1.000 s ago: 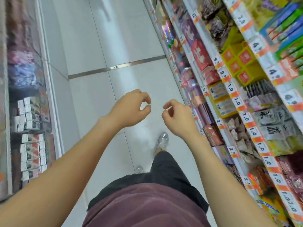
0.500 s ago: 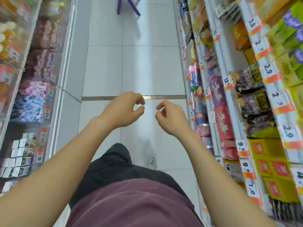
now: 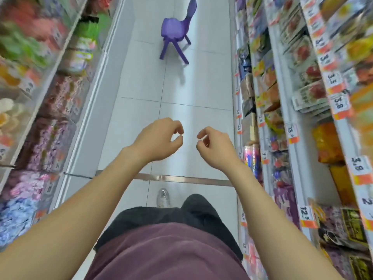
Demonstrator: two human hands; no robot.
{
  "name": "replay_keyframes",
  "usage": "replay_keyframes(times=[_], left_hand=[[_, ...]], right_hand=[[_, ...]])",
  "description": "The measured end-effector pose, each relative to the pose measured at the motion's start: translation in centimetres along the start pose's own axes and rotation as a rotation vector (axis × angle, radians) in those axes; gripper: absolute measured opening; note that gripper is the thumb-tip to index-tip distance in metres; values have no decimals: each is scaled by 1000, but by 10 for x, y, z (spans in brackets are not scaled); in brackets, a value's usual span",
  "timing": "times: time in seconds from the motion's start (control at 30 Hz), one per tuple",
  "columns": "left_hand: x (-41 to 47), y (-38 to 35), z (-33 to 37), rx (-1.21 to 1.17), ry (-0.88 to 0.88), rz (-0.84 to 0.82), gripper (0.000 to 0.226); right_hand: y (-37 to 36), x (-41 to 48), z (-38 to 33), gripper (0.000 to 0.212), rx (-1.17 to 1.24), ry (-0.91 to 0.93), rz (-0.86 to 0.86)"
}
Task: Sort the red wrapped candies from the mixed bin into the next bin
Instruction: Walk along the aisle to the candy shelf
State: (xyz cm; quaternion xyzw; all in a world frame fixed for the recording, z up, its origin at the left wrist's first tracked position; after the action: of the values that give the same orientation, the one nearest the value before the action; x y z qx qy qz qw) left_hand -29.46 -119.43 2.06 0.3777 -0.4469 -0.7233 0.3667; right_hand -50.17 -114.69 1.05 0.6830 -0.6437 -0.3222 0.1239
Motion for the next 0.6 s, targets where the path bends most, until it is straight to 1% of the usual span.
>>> replay_keyframes(times=[0.17,0.3,0.43,0.6], left_hand=[[142,55,-28,18,-13,11,25],[266,83,-61,45,-7,13,25],[378,121,-99,28,78,16,25],[480,172,-150,-21,196,16,24]], right_hand=[[38,136,-21,19,69,-36,32],[60,267,-30,20,66,-28,-10],[90,397,-51,20,69,17,-72],[130,544,-103,23,26,57,-181]])
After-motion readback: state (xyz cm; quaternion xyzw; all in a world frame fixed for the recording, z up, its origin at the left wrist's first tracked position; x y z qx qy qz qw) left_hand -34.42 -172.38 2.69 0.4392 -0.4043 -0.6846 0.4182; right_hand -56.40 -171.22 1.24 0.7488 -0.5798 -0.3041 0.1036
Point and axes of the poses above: each hand's wrist, its own x-axis towards the middle knuckle, its own y-axis out of the back of the hand, z = x × y, the point moved 1 cm from there along x, towards the middle knuckle, and after that the axes turned 14 degrees about x, right-handed, at the moved point
